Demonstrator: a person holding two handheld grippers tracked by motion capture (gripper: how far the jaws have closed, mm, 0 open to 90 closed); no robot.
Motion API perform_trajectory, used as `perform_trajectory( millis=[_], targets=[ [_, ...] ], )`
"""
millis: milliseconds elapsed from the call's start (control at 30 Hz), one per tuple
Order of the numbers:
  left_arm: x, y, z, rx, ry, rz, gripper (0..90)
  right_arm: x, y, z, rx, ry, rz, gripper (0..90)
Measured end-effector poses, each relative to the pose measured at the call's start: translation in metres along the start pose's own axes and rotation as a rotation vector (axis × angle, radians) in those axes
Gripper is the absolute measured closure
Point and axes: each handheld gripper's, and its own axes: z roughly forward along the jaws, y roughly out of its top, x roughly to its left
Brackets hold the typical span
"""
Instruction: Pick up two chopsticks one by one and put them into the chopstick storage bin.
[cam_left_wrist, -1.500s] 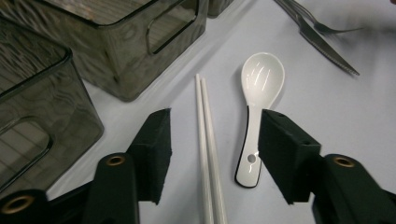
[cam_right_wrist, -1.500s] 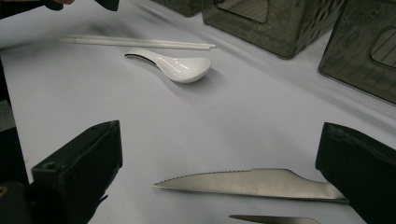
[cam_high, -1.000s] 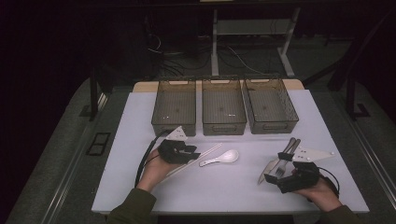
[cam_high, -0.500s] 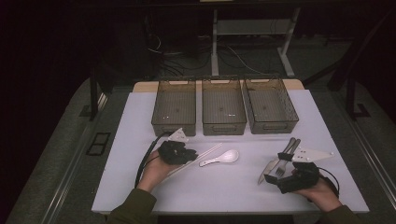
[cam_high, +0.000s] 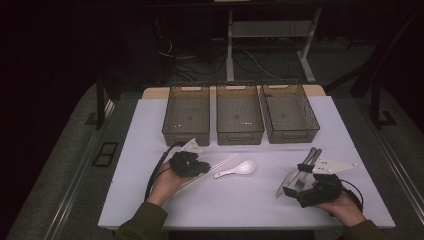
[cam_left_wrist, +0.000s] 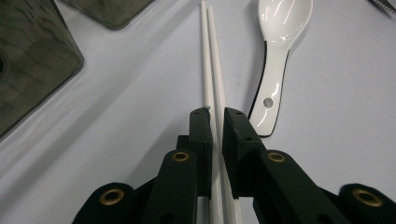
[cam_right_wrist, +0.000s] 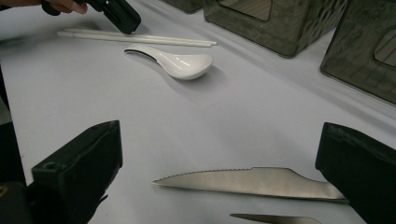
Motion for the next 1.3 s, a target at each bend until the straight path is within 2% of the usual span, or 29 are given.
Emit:
perform_trajectory(
  millis=[500,700,800,1000,1033,1067,1100,1167,1300],
  targets=[
    [0.001,-0.002,0.0,0.015,0.004,-0.01,82.6,0.0,0.0,0.0,0.0,0.0,0.001,0.8],
    [0.002,-0.003,0.001,0.038,0.026,0.002,82.6,0.0,0.0,0.0,0.0,0.0,0.0,0.8],
    [0.003,-0.005,0.002,0.026,0.023,-0.01,82.7,0.0,0.0,0.0,0.0,-0.001,0.001,0.8],
    [0.0,-0.009,0.001,0.014,0.046,0.028,82.9,0.0,0.0,0.0,0.0,-0.001,0.002,0.8],
    [-0.002,-0.009,0.002,0.006,0.051,0.013,82.9,0.0,0.0,0.0,0.0,-0.001,0.001,0.8],
    [-0.002,-0.009,0.002,0.011,0.057,0.036,83.0,0.0,0.0,0.0,0.0,-0.001,0.0,0.8],
    [-0.004,-0.01,0.002,0.007,0.065,0.022,83.0,0.0,0.0,0.0,0.001,-0.001,0.001,0.8],
    [-0.005,-0.011,0.001,0.0,0.075,0.029,83.4,0.0,0.0,0.0,0.0,-0.001,0.001,0.8],
    [-0.005,-0.013,0.001,-0.006,0.073,0.015,84.1,0.0,0.0,0.001,0.005,0.0,-0.001,0.8]
  ],
)
